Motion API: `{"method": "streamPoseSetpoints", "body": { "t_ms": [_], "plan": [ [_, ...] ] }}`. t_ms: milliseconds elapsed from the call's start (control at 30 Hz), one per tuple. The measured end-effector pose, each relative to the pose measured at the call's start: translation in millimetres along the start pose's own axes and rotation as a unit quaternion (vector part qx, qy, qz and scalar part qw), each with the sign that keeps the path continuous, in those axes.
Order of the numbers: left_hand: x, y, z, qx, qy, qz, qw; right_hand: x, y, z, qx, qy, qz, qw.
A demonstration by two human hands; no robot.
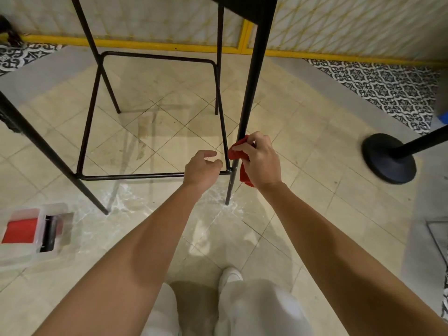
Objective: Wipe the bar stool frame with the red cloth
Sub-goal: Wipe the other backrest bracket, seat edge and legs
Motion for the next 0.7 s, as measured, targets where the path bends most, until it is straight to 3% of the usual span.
{"method": "streamPoseSetpoints", "body": {
  "t_ms": [200, 367, 600, 700],
  "plan": [
    [5, -1, 0, -0.012, 0.002, 0.000, 1.000, -2, -10, 34, -0.096, -0.011, -0.017, 0.995],
    [8, -5, -10, -0.016, 0.006, -0.006, 1.000, -2, -18, 39, -0.122, -0.018, -0.006, 0.992],
    [22, -7, -19, -0.010, 0.004, 0.000, 1.000, -20, 9, -8, -0.016, -0.031, -0.038, 0.999],
    [16, -9, -16, -0.017, 0.002, -0.001, 1.000, -40, 17, -11, -0.006, -0.064, -0.101, 0.993]
  ]
}}
Point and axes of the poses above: each hand's wrist, its own y-axis away from the middle knuckle, its own z-axis out of the back of the hand, x = y × z, the point moved 10 cm from there along -y, towards the middle knuckle, and after that the axes turned 7 degrees about -x, right-handed, at the moved point
